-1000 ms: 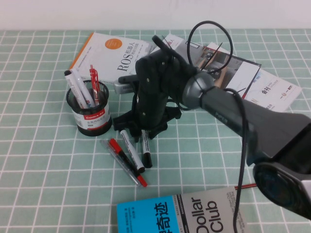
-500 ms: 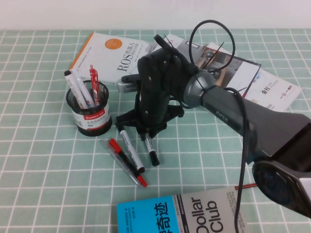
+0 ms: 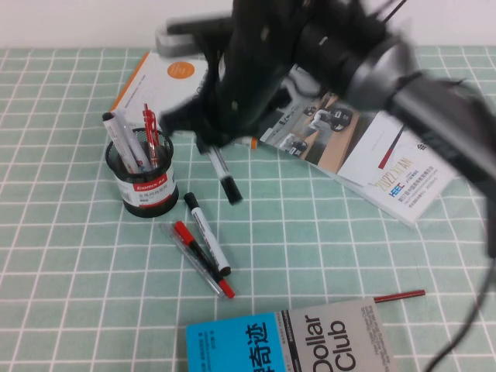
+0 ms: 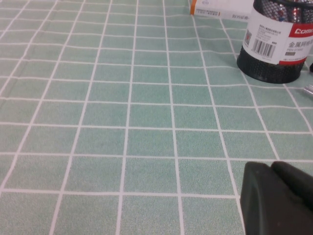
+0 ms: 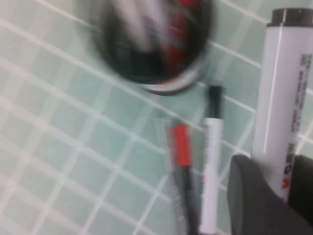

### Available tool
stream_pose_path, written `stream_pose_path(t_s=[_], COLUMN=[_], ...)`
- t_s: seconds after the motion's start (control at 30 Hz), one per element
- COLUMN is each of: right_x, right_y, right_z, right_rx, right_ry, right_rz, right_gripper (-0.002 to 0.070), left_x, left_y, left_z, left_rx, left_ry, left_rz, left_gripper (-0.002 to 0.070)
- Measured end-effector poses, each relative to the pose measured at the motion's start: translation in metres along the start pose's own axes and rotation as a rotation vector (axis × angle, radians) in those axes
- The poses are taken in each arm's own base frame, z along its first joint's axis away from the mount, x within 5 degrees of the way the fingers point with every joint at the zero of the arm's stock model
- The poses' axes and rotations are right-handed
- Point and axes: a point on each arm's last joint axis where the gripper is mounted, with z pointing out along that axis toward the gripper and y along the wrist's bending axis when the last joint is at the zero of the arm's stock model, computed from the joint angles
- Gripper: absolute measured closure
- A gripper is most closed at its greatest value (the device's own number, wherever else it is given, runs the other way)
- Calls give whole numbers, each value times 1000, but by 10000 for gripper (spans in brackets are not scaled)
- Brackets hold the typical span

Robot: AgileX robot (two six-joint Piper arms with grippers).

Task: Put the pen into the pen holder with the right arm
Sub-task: Place the pen onto the pen holder

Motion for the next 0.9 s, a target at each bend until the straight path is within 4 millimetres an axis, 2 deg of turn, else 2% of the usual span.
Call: stream_pose_path(t_s=[0.1,0.17,0.27,0.33,0.43,0.57,0.73,0.9], right_x=[-1,-1,-1,-3,-6,-1,18,36], right_y=[8,9,14,19,28,35,28,20], right_z=[-38,-56,-70,-70,-60,-31,12,38], right_rx=[-44,-56,-69,-87,-133,-208,-223,-176], right_ry=[-62,-90,-127,-171,-247,-349,-516,-733], right_rz=[-55,-83,-118,-143,-171,-194,-190,-145], right_gripper=[561,561,561,561,561,561,561,561], left_x=[0,0,0,0,0,0,0,0], left_y=[0,0,0,0,0,0,0,0], left_z=[0,0,0,0,0,0,0,0], left_rx=[0,0,0,0,0,0,0,0], left_ry=[0,0,0,0,0,0,0,0], left_rz=[0,0,0,0,0,0,0,0], left_gripper=[681,681,681,681,681,681,681,681])
